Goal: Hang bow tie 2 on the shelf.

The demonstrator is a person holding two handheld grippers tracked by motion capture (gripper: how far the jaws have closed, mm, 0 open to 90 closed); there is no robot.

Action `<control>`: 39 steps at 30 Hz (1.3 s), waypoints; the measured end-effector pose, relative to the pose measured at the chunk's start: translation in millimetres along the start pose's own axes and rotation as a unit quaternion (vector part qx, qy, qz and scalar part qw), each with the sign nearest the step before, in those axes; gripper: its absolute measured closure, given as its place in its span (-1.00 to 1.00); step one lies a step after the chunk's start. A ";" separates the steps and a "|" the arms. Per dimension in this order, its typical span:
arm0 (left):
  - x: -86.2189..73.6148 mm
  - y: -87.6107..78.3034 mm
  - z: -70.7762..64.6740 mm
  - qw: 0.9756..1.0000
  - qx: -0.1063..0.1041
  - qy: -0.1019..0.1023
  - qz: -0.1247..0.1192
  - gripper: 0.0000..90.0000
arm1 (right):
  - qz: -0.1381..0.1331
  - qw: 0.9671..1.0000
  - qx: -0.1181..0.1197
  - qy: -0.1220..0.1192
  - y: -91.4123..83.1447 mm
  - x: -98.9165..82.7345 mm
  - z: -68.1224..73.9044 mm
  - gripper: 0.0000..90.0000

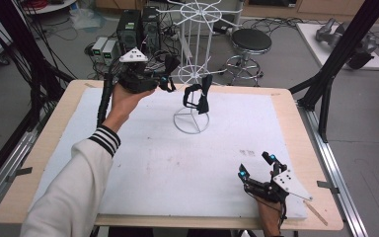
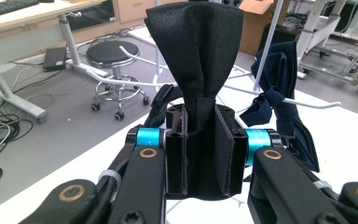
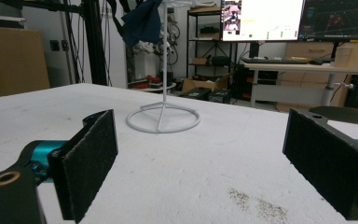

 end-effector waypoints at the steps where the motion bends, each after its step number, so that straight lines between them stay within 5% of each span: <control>1: -0.6 1.2 -0.4 1.000 -0.001 0.000 0.001 0.68 | 0.000 1.000 0.000 -0.001 0.0 0.0 -0.1 -0.79; 39: -37.3 21.7 -2.0 0.999 -0.005 -0.018 0.033 0.60 | -0.002 1.000 0.000 0.000 -0.3 0.2 -0.3 -0.79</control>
Point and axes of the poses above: each handheld gripper's, and its own axes: y roughly forward along the jaws, x roughly out of its top, z roughly to its left, the point moved 8 cm from there along y, roughly forward along the jaws, and after that the axes turned 3 degrees about y, right-handed, at the moved point
